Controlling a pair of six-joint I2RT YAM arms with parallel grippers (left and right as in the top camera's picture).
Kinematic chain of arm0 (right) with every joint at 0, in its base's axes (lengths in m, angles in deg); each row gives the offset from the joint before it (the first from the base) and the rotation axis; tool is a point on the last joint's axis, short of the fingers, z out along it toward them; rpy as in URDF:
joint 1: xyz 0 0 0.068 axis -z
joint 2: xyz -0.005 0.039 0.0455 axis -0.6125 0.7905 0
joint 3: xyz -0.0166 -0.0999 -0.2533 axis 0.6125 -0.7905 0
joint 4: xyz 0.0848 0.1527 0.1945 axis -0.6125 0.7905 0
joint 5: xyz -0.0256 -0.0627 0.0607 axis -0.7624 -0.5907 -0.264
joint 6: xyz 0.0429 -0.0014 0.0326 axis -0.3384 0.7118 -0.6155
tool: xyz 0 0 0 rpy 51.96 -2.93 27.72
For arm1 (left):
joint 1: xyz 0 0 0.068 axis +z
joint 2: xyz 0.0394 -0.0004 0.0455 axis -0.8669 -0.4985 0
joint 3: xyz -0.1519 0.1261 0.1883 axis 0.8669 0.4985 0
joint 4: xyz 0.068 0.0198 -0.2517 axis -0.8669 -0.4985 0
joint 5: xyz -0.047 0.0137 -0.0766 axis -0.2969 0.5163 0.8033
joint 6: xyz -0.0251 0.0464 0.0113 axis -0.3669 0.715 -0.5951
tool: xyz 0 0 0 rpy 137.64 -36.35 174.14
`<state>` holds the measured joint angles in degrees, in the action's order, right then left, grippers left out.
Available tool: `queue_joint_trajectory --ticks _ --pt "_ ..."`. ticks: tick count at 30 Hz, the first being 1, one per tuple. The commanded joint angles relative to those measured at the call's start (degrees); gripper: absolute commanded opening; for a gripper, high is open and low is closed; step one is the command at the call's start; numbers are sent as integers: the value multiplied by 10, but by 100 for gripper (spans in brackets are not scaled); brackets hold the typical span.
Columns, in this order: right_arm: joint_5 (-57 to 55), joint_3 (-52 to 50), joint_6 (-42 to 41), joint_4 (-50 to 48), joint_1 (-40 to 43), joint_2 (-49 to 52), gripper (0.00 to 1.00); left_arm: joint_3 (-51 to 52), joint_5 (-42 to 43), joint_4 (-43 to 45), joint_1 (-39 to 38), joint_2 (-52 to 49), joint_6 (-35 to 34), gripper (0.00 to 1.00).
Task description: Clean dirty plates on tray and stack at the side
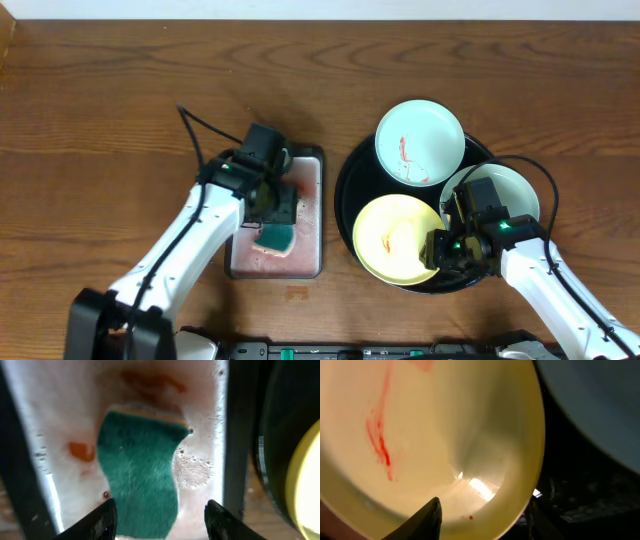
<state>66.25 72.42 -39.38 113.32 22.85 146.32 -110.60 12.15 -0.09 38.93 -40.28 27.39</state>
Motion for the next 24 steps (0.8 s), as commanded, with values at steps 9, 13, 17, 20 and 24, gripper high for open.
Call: queue_joint_trajectory --ticks 9,13,17,20,24 --pt "5 98 20 75 3 2 58 43 -33 56 -3 -128 -1 46" --pt "4 105 28 75 3 3 62 42 -31 56 -3 -143 -6 8" --pt "2 103 28 76 3 25 62 19 -31 26 -3 -124 -6 7" --pt "2 94 28 73 4 59 62 -3 -31 -1 -3 -91 -6 8" --pt "-2 87 28 50 7 114 59 -27 -29 -36 -3 -27 -5 7"
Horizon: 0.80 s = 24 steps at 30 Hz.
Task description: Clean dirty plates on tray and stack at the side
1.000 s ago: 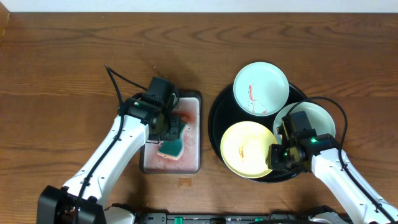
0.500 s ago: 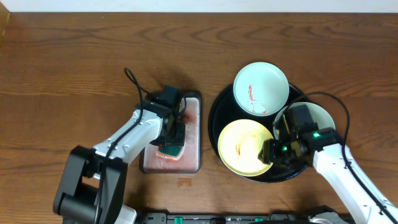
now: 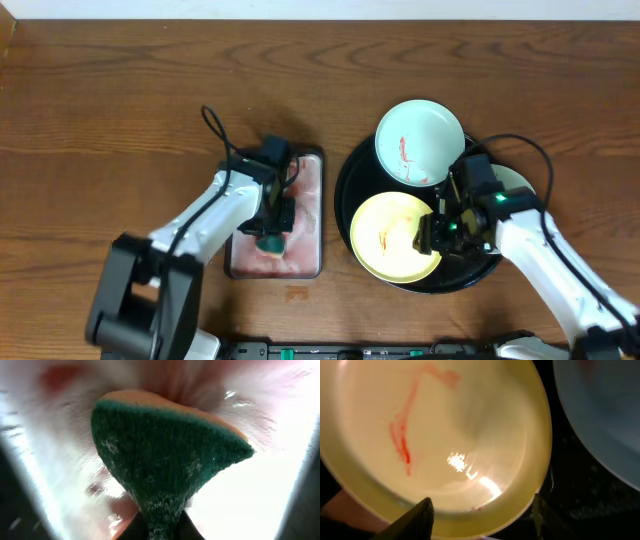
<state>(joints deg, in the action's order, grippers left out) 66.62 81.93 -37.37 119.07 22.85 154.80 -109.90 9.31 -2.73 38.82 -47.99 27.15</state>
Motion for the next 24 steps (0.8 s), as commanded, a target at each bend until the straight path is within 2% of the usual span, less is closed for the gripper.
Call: queue_joint_trajectory --ticks 1,9,13,17,20,24 --pt "-6 -9 9 -16 10 42 57 -37 2 -14 -2 66 -3 7" --pt "-14 -9 28 -57 15 92 48 -38 86 -17 -2 168 -3 7" --pt "-48 -9 51 -91 16 92 48 -38 111 -17 -2 177 -3 7" --pt "-10 -8 88 -147 15 92 49 -38 117 -15 -2 174 -3 7" --pt "12 11 90 -134 19 84 47 -38 118 -13 -2 173 -3 7" --pt "27 55 89 -54 32 54 46 -38 127 -13 -5 173 -3 7"
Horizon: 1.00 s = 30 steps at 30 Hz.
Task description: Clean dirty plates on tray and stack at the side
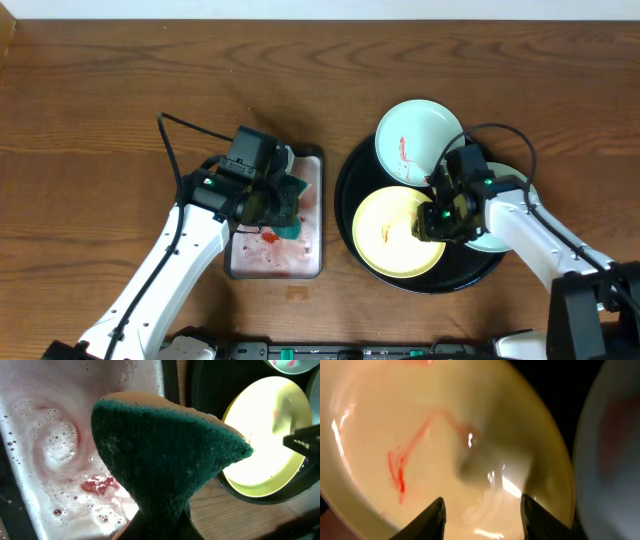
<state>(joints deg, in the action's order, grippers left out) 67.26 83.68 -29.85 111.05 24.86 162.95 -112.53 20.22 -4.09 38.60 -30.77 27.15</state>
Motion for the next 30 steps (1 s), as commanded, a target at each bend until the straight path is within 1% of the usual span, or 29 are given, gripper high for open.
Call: queue_joint_trajectory --ticks 1,4,7,9,12,14,17,19,22,23,25,26,30 --pt "20 45 14 46 15 -36 45 -11 24 1 -2 1 -3 7" --pt "13 49 10 98 28 -60 47 -11 39 1 -2 1 -3 7" --pt "-16 41 -3 136 40 -63 47 -12 39 1 -5 1 -3 7" --pt "-29 20 -7 129 43 -60 47 -12 39 3 -9 1 -3 7" --pt "-29 -26 -28 81 43 -57 47 -11 38 7 -21 1 -3 7" --pt "-25 -53 -38 49 42 -55 43 -11 38 13 -28 1 -3 7" --pt "-25 -79 -56 12 42 -54 32 -12 38 21 -36 1 -3 8" --pt "-25 -95 -90 -2 42 -54 29 -11 38 24 -40 1 -3 7" --pt "-25 -123 -126 -35 42 -54 21 -11 38 29 -40 0 -3 8" --pt "-24 -132 -134 -54 42 -54 17 -12 38 31 -40 0 -3 7" --pt "-24 -138 -133 -78 42 -54 4 -11 38 32 -40 0 -3 7" --pt "-26 -138 -123 -86 42 -54 1 -12 38 31 -40 0 -3 8" --pt "-33 -134 -57 -129 42 -54 1 -12 38 31 -40 0 -3 8"
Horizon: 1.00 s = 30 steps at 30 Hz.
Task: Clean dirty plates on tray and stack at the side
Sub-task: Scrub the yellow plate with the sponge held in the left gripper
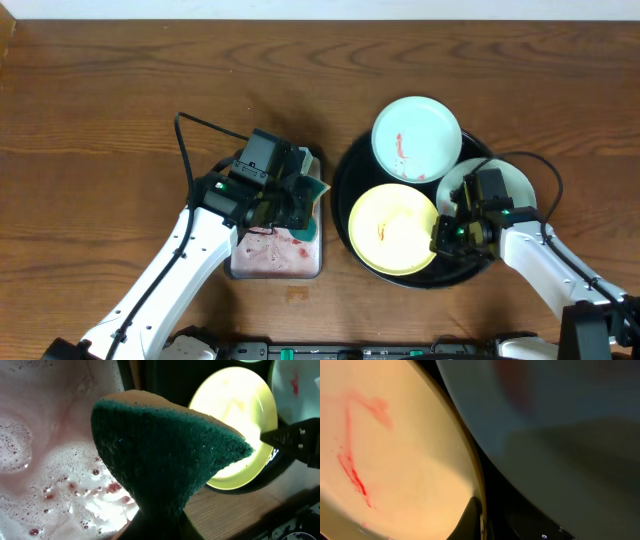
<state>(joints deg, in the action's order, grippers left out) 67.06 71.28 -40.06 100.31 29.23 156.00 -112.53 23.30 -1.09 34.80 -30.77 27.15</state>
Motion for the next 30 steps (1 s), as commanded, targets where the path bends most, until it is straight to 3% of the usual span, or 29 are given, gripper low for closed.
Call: queue_joint_trajectory --ticks 1,7,15,24,30 --pt "-37 -6 61 -28 -2 15 1 -11 6 2 -2 0 -3 7" --pt "-75 26 212 -41 -2 16 1 -12 -1 8 -2 -3 -15 8" --pt "-75 29 208 -45 -13 16 1 -11 -2 84 -63 -46 -87 8" --pt "-75 29 161 -50 -13 16 1 -11 10 213 -174 -203 -233 7" --pt "-75 29 141 -51 -13 16 1 -11 24 302 -212 -284 -263 7"
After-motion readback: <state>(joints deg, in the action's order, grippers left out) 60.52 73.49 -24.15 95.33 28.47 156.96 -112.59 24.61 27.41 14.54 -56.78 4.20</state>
